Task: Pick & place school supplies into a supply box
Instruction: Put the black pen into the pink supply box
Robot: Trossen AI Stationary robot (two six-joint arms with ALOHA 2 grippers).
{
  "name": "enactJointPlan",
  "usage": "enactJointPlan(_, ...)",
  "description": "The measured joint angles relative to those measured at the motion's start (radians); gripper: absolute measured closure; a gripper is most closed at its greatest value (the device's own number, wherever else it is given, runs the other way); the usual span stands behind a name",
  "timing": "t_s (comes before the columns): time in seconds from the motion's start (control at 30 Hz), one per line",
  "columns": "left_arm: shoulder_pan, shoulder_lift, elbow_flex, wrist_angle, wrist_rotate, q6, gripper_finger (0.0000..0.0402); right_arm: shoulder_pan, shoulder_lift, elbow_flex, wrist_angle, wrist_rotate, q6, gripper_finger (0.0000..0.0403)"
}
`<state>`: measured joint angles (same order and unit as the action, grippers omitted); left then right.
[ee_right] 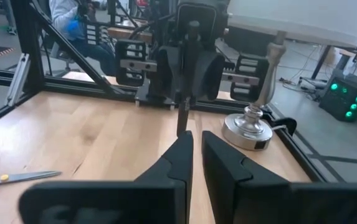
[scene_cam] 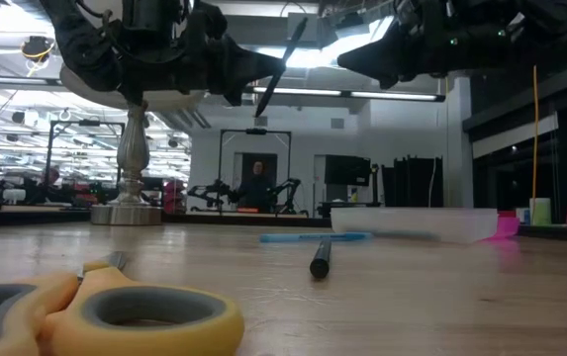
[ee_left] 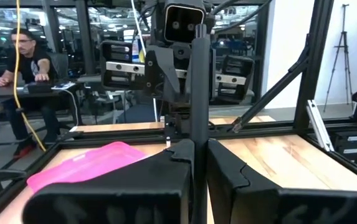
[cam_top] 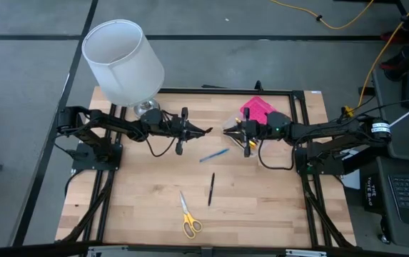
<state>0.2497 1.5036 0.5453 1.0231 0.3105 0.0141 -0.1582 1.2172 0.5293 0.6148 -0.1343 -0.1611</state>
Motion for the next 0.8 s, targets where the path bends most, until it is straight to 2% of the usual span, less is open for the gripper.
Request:
enactJointPlan(0.27, -0.007, 0.000, 0.017, 0.003, -0.034, 0.028, 0.0391, 0.000, 0.002, 0.000, 0.034, -0.001, 0.002, 0.0355)
enactJointPlan(0.4, -0.024, 0.000, 0.018, -0.001, -0.113, 0.073, 0.0391, 0.000, 0.040, 0.000, 0.085, 0.001, 0.002, 0.0320)
enactJointPlan(0.6, -0.034, 0.000, 0.018, -0.001, -0.115, 0.103, 0.0391, 0.000, 0.138, 0.001, 0.282, 0.001, -0.002, 0.0263)
enactJointPlan(0.8, -0.034, 0.000, 0.018, 0.000, -0.116, 0.104, 0.0391, 0.000, 0.226, 0.008, 0.394, 0.001, 0.003, 0.0243)
